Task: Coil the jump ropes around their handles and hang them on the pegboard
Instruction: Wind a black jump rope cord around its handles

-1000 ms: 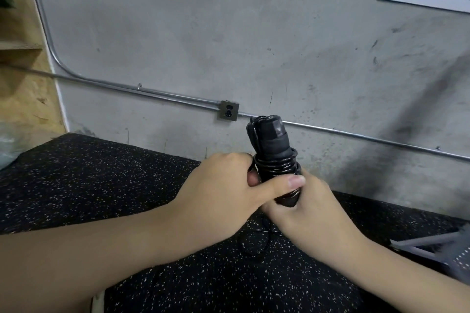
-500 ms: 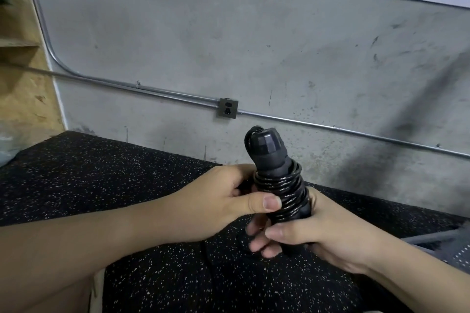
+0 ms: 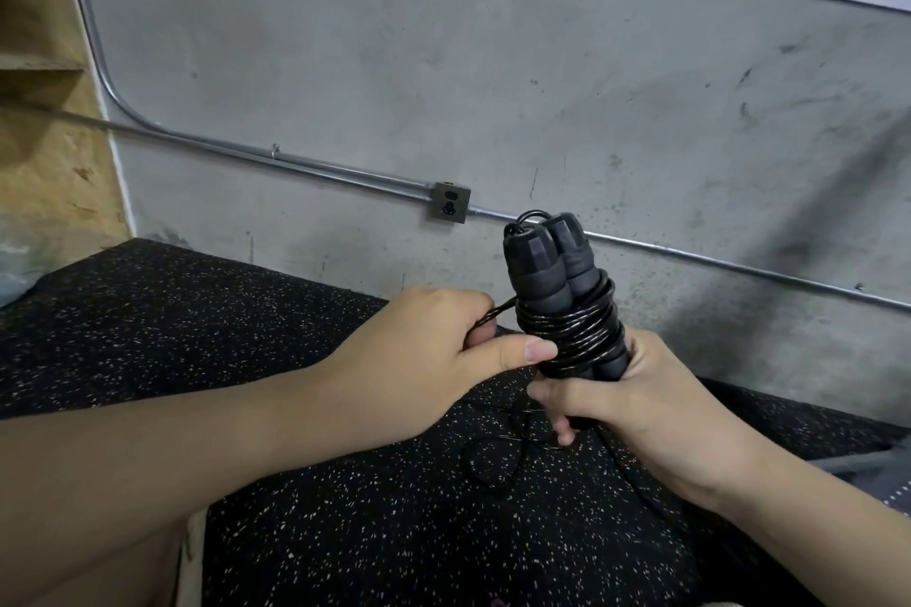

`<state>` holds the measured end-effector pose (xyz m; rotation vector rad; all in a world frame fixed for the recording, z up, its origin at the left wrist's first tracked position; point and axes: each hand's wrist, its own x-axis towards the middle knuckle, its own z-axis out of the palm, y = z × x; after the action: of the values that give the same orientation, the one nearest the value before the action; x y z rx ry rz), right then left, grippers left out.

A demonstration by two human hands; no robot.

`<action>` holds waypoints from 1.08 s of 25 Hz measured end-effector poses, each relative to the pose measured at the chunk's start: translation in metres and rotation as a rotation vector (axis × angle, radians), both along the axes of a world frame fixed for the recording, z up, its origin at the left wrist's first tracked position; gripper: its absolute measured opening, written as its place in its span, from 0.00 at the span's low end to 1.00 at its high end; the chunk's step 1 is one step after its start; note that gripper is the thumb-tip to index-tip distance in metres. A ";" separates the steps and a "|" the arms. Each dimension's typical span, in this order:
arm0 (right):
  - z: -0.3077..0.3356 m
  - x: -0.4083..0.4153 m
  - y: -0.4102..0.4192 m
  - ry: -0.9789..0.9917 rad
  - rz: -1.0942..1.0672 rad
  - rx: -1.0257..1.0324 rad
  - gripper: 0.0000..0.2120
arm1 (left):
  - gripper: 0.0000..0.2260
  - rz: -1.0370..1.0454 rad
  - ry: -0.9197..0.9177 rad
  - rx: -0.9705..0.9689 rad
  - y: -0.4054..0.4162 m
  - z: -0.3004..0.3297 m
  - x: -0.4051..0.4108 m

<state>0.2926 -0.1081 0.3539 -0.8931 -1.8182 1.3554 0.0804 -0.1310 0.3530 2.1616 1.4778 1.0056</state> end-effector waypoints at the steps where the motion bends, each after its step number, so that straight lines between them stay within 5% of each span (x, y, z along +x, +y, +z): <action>1: 0.001 -0.001 -0.001 -0.008 -0.018 0.027 0.08 | 0.26 -0.033 -0.011 0.005 0.000 0.000 0.000; 8: 0.007 -0.015 -0.013 -0.055 -0.122 0.276 0.09 | 0.24 -0.077 -0.036 -0.062 -0.010 0.007 0.004; 13: 0.008 -0.029 -0.023 -0.199 -0.181 0.437 0.09 | 0.23 -0.107 -0.273 -0.053 -0.002 0.007 0.004; 15: 0.016 -0.022 -0.020 -0.215 -0.014 0.287 0.08 | 0.16 -0.230 -0.317 -0.099 -0.001 0.012 -0.004; 18: 0.022 -0.014 -0.022 -0.015 0.364 -0.211 0.16 | 0.11 -0.461 -0.331 -0.190 -0.007 0.017 -0.004; 20: 0.018 -0.014 -0.023 -0.020 0.395 -0.192 0.12 | 0.10 -0.483 -0.315 -0.188 -0.010 0.017 -0.003; 22: 0.013 -0.016 -0.020 -0.067 0.289 -0.096 0.10 | 0.16 -0.358 -0.217 -0.127 -0.007 0.017 -0.005; 25: 0.012 -0.015 -0.015 -0.089 0.153 -0.037 0.12 | 0.44 -0.137 -0.025 -0.152 -0.004 0.019 -0.010; 27: 0.013 -0.012 -0.014 -0.096 0.102 -0.013 0.10 | 0.47 -0.071 -0.007 -0.185 -0.005 0.020 -0.008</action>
<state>0.2801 -0.1223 0.3671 -0.8968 -1.9526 1.4102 0.0721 -0.1365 0.3733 2.0618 1.4204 0.8180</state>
